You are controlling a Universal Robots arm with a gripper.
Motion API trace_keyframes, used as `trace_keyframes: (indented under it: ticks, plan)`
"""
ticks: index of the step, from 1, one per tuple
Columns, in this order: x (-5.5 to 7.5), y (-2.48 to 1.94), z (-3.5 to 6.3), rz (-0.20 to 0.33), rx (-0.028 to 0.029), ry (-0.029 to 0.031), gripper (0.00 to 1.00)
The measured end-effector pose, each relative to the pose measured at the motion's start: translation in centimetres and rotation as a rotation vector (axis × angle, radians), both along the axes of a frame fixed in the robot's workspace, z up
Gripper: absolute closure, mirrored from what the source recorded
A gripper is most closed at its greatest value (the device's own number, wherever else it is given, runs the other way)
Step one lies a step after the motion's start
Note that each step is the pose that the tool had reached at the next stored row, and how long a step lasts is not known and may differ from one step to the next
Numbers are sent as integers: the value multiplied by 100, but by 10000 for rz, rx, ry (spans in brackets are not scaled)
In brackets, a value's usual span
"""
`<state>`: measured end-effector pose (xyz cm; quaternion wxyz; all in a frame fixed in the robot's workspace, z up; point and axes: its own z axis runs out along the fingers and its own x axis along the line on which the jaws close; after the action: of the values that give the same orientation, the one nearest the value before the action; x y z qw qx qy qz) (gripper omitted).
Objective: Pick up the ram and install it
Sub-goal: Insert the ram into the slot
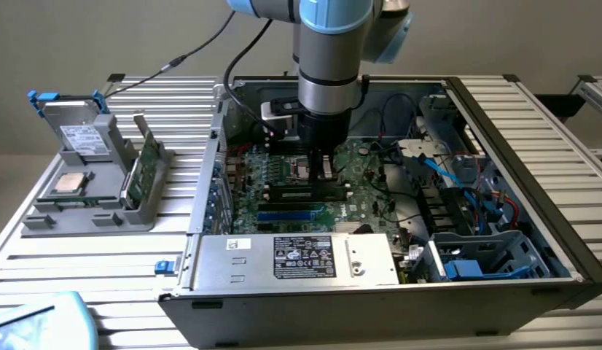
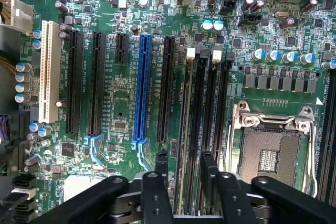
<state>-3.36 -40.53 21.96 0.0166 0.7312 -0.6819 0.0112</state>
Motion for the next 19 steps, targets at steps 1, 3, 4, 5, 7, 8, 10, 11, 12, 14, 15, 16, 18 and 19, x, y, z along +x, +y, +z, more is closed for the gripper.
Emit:
trace_keyframes:
  ticks: [1,3,4,5,7,8,10,11,12,14,15,16,18,19]
  plan:
    - [0,0,5,1,-2,1,61]
    - [-12,0,56,-1,1,-1,54]
    - [-25,0,99,0,-1,1,54]
    - [-34,0,139,0,-1,1,54]
    - [-43,-4,196,-11,-2,1,54]
    - [-43,-5,205,-21,-1,0,54]
    - [-43,-5,205,-24,1,0,54]
    - [-43,-5,205,-25,1,0,56]
    - [-43,-5,205,-25,1,0,56]
    - [-43,-5,206,-25,0,0,69]
    - [-43,-5,206,-25,-1,0,75]
    - [-43,-5,206,-25,-1,0,75]
    - [-43,-5,206,-25,0,0,87]
    - [-43,-5,206,-25,0,0,89]
